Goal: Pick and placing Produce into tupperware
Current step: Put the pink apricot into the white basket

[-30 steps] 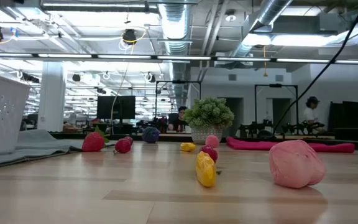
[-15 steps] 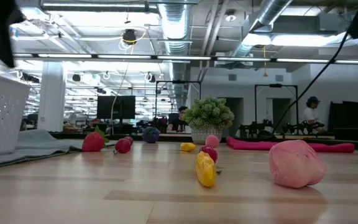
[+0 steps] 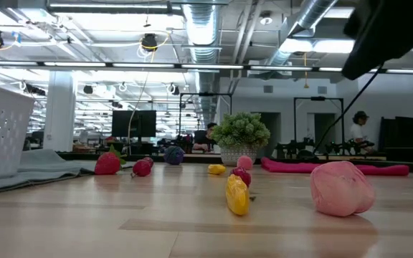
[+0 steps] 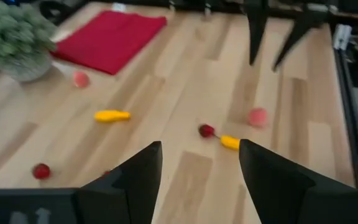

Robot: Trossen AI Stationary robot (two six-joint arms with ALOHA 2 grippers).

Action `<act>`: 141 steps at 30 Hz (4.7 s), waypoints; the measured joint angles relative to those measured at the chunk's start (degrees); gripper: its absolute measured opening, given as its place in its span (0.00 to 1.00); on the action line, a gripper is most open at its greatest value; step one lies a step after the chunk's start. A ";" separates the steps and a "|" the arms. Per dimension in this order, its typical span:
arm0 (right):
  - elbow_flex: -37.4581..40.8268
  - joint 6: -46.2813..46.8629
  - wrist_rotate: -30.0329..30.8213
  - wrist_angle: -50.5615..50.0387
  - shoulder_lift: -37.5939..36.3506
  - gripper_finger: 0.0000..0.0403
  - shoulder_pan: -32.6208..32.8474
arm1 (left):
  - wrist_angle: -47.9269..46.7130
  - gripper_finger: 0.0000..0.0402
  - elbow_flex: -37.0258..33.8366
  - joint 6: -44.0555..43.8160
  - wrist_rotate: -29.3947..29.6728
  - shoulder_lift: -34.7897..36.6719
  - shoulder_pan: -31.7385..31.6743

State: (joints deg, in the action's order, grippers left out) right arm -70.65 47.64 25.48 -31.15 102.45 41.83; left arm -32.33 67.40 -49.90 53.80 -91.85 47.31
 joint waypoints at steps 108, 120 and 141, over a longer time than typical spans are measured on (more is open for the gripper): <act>-12.55 -28.16 -10.25 22.15 9.51 0.26 -11.92 | 16.32 0.21 -0.02 17.96 -26.04 -4.50 -8.93; -12.62 -27.10 -10.17 21.12 9.53 0.30 -10.75 | 16.56 0.19 -0.02 18.27 -26.94 -4.50 -8.83; -12.33 -19.48 -10.36 6.29 9.94 0.61 -6.75 | 8.93 0.13 0.00 15.28 -26.32 -3.13 -6.27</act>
State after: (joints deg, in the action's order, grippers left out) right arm -82.98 28.16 15.11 -24.87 112.39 35.08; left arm -23.41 67.40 -34.61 27.48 -94.98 41.04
